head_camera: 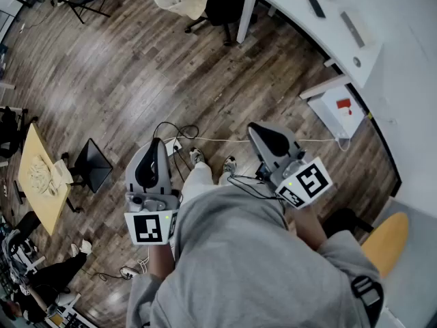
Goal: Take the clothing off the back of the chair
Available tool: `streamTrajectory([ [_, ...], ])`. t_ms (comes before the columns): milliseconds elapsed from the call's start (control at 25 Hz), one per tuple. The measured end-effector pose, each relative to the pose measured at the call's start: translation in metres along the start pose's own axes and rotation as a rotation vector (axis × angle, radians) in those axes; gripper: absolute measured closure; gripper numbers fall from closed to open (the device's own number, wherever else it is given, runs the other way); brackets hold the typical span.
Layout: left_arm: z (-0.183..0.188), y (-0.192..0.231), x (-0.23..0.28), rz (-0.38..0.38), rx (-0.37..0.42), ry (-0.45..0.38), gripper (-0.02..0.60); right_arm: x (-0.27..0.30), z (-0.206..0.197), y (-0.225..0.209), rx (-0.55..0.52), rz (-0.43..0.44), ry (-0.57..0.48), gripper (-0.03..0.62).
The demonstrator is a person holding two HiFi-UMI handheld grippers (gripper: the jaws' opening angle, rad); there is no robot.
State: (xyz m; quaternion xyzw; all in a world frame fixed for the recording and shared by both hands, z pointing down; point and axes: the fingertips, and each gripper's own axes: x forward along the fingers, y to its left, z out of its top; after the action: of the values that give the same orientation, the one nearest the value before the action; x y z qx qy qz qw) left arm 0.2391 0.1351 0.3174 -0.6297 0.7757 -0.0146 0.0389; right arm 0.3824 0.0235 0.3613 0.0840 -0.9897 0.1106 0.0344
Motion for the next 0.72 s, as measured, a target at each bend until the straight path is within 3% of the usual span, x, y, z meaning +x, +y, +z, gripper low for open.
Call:
streamTrajectory([
  [320, 0.004, 0.028, 0.002, -0.061, -0.049, 0.009, 0.549, 0.047, 0.019, 0.05, -0.031, 0.004, -0.006, 0.56],
  [720, -0.005, 0.057, 0.013, -0.076, -0.089, 0.004, 0.549, 0.077, 0.004, 0.057, -0.001, -0.005, 0.044, 0.56],
])
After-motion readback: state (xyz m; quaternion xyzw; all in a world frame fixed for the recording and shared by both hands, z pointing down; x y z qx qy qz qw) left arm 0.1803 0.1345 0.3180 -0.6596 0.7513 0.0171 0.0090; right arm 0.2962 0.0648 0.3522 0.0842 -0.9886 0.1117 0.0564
